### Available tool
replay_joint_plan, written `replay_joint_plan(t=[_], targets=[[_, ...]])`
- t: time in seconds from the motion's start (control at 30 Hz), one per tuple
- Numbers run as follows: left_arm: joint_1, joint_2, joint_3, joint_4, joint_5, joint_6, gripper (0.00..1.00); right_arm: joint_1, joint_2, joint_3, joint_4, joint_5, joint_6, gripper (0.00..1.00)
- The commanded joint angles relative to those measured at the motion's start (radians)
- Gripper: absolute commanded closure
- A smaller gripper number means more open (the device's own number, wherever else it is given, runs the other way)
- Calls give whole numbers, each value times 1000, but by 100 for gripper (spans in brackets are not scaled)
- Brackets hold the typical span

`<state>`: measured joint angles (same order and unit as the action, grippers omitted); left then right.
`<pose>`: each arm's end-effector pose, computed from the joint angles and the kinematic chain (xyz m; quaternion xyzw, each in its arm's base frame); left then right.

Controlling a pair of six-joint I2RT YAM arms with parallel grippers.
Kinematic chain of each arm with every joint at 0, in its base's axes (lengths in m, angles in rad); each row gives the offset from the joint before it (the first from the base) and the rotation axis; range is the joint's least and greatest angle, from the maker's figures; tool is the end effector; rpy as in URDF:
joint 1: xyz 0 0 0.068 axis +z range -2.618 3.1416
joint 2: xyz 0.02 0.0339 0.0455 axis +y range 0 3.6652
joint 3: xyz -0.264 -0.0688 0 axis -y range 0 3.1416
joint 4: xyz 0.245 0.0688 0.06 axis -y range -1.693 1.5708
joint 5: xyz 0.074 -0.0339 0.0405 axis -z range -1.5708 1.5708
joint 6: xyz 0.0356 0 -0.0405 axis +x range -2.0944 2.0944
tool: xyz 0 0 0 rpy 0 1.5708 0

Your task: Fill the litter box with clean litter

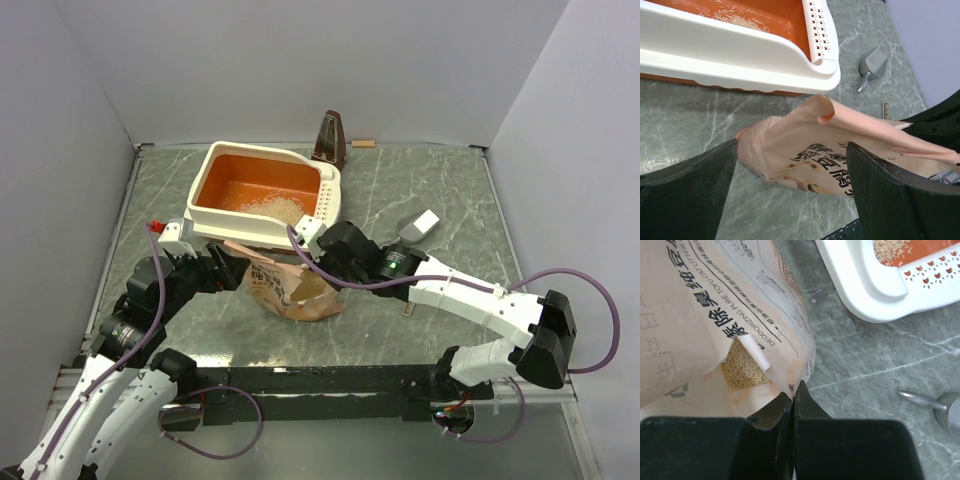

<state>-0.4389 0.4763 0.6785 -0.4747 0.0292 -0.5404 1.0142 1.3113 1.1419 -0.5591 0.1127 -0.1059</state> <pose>0.1072 -0.0515 0.3130 -0.0316 0.7959 -0.2945 0.5279 0.1542 0.2403 0.3137 -0.4645 0.7842 0.1329 0.3893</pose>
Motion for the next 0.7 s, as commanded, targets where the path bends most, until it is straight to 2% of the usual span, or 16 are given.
replay_joint_plan(t=[0.0,0.03,0.07,0.13,0.17,0.27,0.37,0.47,0.6,0.67], targets=[[2,-7,1,47,15,16,7,0,-14,33,74,91,21,100],[3,-13,0,48,18,19,7,0,-11,51,62,90,31,100],[2,-19,-5,51,23,20,6,0,-14,61,56,88,35,90],[2,-39,-13,62,32,25,6,-3,-32,87,48,65,52,79],[2,-45,-17,65,35,25,6,-5,-41,94,47,61,60,68],[2,-61,-26,76,46,26,6,-12,-89,130,36,48,93,53],[2,-64,-33,76,51,28,6,-23,-138,162,19,42,127,45],[2,-64,-34,77,58,33,6,-31,-185,177,2,93,150,42],[2,-70,-36,84,63,34,6,-51,-298,113,77,166,176,43],[2,-68,-28,81,66,34,6,-72,-340,46,93,244,205,30]])
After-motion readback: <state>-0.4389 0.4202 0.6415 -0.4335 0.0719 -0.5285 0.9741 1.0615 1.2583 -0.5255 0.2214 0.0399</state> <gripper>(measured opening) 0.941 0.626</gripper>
